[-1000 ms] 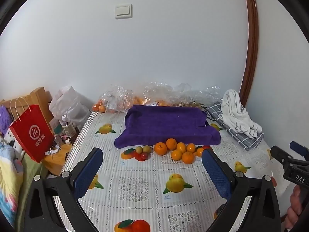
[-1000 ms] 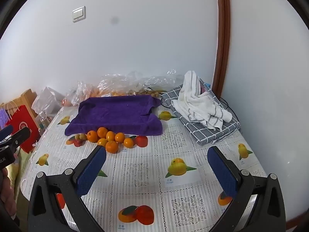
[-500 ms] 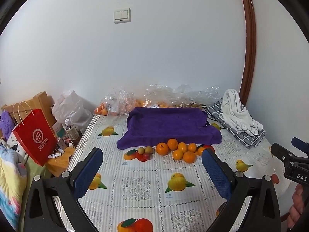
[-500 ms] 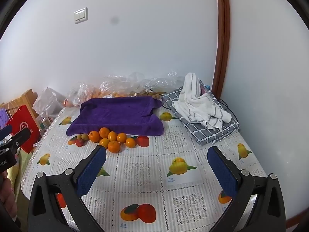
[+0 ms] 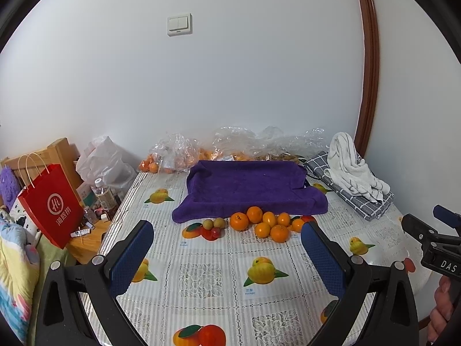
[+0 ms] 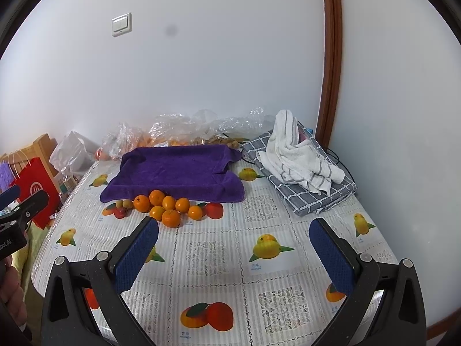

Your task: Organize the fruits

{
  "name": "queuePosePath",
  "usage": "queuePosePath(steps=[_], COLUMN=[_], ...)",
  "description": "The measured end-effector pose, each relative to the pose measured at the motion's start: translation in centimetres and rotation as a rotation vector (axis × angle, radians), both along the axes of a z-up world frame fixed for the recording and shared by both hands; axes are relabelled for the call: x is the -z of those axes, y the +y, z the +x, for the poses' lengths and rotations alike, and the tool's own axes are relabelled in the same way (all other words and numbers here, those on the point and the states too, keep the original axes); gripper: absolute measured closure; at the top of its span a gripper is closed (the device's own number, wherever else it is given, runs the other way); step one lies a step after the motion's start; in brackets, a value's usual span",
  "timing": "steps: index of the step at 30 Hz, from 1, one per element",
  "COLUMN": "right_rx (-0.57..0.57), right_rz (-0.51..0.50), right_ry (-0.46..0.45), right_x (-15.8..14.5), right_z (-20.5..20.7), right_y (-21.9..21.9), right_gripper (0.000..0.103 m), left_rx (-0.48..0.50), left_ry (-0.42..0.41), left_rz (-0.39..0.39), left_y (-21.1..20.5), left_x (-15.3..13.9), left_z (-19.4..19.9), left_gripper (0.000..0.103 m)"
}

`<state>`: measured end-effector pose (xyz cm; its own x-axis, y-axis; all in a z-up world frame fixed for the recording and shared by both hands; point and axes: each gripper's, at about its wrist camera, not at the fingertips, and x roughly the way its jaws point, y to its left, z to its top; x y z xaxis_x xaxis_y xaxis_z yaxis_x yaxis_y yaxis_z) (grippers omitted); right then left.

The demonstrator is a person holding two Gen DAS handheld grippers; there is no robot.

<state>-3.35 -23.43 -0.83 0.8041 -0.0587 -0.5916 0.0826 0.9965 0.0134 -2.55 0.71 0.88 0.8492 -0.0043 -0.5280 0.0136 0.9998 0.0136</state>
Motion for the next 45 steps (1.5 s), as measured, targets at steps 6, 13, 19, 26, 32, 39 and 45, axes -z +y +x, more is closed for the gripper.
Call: queuePosePath(steps=[6,13,19,26,32,39,45], right_rx=[0.005,0.013,0.008,0.007,0.004,-0.001,-0.001], right_rz=[-0.001,-0.001,-0.008,-0.007,-0.006,-0.005,-0.006], right_ry=[-0.004,-0.004,-0.009,-0.009,-0.01,-0.01,-0.011], right_x=[0.18,0.1,0.02,-0.07,-0.12,-0.17,-0.05], right_z=[-0.25,-0.24,-0.4,-0.43,-0.45,-0.38,-0.48], right_y=[0.07,0.05,0.23,0.23,0.18,0.19,0.39], right_gripper=[0.0,0.0,0.0,0.0,0.0,0.0,0.0], left_rx=[0.0,0.0,0.001,0.006,0.012,0.012,0.012], left_ry=[-0.002,0.0,-0.001,0.003,0.005,0.006,0.001], left_rz=[-0.001,0.001,0.0,0.002,0.002,0.002,0.001], left_y=[-0.35,-0.45,-0.6,-0.68,-0.73,-0.69,-0.61], left_x=[0.06,-0.01,-0.15,-0.28,-0.17,-0.15,-0.13], left_z=[-0.14,-0.07,0.07,0.21,0.15,0.19,-0.08], left_gripper=[0.0,0.0,0.0,0.0,0.0,0.0,0.0])
